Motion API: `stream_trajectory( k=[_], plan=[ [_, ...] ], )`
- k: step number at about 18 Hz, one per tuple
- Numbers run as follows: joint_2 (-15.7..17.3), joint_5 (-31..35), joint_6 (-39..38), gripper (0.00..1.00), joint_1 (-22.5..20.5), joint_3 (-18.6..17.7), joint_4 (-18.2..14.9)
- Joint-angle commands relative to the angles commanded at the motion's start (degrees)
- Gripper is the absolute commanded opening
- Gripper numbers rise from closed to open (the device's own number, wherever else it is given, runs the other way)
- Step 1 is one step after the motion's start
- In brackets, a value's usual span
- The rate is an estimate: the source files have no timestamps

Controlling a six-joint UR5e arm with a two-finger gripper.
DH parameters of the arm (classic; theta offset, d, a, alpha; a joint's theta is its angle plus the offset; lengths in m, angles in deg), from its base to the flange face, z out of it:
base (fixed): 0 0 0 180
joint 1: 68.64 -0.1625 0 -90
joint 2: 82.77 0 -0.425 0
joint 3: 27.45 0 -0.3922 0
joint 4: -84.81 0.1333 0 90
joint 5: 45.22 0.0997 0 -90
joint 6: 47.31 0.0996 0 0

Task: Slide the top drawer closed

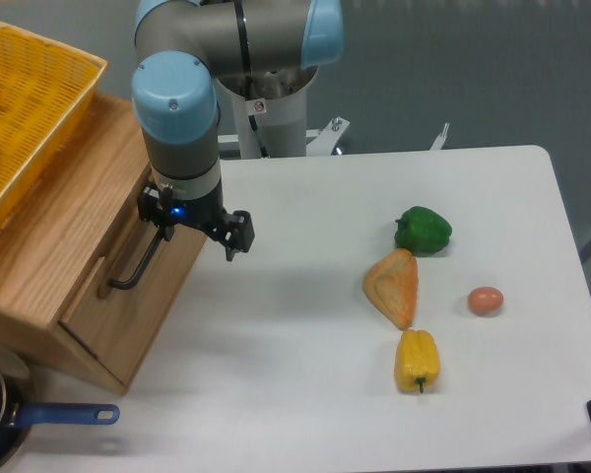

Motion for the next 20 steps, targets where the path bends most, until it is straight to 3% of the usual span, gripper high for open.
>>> stream_trajectory(
  k=[7,13,20],
  plan=[
    [0.09,0.53,1.49,1.00,-2.81,0.70,0.09],
    [0.09,4.21,15.09,1.00,-8.61,1.05,0.00],
    [0.44,7.64,25.74,1.00,-15.81,0.62,0.00]
  ],
)
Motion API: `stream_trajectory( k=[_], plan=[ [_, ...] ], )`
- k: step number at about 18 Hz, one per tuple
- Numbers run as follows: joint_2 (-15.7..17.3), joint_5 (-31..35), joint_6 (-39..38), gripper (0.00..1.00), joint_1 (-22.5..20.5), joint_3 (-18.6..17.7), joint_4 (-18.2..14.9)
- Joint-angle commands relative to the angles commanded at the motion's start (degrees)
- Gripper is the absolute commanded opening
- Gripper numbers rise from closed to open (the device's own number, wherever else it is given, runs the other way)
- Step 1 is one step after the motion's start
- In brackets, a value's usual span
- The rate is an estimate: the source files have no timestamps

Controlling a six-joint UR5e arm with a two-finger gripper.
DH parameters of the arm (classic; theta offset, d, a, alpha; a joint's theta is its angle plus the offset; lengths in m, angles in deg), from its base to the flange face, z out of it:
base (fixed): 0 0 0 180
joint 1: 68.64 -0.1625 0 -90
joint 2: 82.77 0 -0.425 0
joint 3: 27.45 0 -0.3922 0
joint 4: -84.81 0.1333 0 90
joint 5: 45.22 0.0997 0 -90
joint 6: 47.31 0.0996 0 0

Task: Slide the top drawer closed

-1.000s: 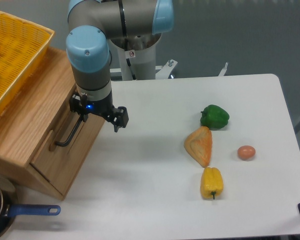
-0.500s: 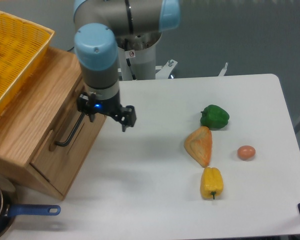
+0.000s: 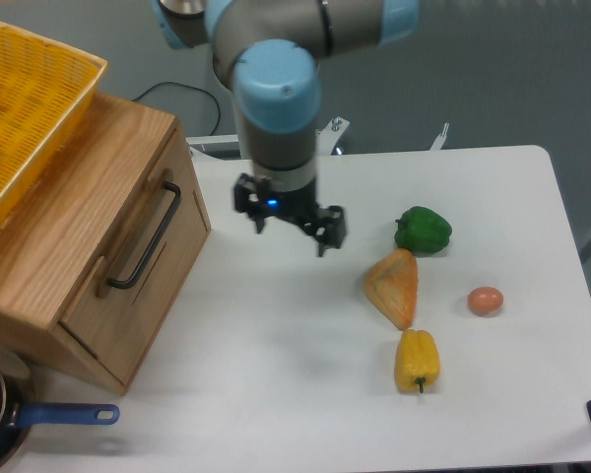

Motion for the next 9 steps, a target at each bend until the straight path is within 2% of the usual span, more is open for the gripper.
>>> stream_trajectory(
  k=[9],
  plan=[
    [0.70,-0.26,15.56,1.00,-9.14,-0.44,0.35]
  ],
)
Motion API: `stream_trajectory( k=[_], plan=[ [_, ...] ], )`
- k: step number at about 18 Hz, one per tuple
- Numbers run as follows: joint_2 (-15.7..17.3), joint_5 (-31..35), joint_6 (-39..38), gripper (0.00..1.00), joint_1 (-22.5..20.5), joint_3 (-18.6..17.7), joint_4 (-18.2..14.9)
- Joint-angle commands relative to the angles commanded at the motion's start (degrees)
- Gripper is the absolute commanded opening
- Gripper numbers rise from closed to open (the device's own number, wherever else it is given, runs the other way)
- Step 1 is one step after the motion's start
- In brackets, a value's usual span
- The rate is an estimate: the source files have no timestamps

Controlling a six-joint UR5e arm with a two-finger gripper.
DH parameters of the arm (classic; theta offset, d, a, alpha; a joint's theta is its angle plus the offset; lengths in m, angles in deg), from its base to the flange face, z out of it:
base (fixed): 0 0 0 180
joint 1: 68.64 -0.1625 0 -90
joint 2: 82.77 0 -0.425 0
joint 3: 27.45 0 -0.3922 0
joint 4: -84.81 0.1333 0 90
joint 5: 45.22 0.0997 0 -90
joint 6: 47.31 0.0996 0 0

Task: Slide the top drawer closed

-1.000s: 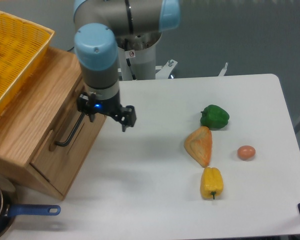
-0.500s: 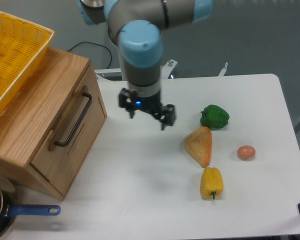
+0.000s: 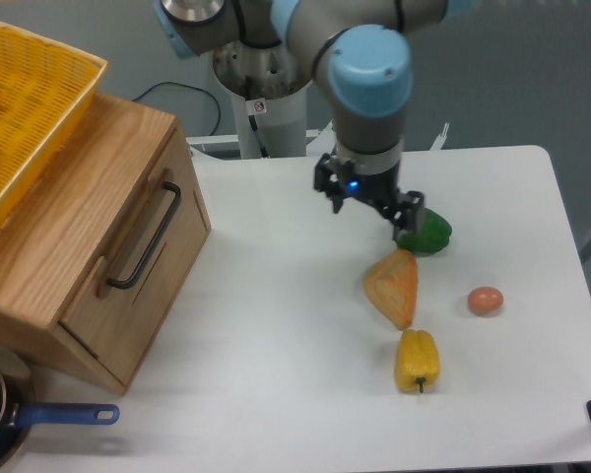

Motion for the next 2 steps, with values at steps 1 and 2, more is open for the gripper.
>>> stream_trajectory(
  k=[1,2],
  plan=[
    [0.09,0.00,1.32,1.00,-0.70,-0.09,0.00],
    [0.26,0.26,1.94,1.00,-0.97,-0.09,0.09]
  ],
)
